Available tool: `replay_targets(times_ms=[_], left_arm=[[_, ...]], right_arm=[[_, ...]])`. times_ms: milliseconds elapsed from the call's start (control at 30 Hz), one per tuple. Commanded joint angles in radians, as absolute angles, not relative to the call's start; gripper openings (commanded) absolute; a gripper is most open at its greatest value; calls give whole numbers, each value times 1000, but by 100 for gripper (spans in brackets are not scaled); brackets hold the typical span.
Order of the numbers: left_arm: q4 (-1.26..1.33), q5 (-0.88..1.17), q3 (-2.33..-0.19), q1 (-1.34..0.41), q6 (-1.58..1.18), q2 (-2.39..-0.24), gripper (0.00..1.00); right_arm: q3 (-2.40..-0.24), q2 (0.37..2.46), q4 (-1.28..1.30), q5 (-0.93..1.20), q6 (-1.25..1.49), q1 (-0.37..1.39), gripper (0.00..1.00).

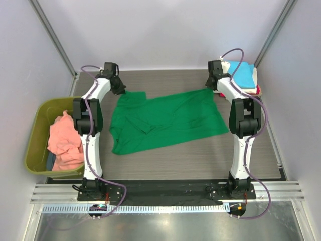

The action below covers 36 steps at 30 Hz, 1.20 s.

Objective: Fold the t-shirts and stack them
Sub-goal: Fold the tshirt

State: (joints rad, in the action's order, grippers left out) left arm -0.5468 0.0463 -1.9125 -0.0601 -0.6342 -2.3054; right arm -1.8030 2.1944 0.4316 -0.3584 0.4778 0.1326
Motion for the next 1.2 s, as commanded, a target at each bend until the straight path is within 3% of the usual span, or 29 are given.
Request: replay_targets(times_ms=[0, 133, 500, 900, 1167], left_arm=[[-627, 46, -2003, -74, -591, -2261, 0], [-666, 18, -1984, -74, -569, -2178, 0], [-606, 35, -1619, -75, -586, -1889, 0], [-575, 8, -1358, -116, -595, -1611, 0], [-629, -115, -1247, -169, -612, -1431, 0]], right_arm=[[-1764, 2105, 394, -347, 512, 121, 1], [-1688, 2039, 348, -281, 514, 121, 1], [-1468, 1856, 304, -250, 518, 118, 1], [-1204, 1648, 261, -252, 540, 92, 1], [-1118, 1597, 250, -239, 543, 67, 1]])
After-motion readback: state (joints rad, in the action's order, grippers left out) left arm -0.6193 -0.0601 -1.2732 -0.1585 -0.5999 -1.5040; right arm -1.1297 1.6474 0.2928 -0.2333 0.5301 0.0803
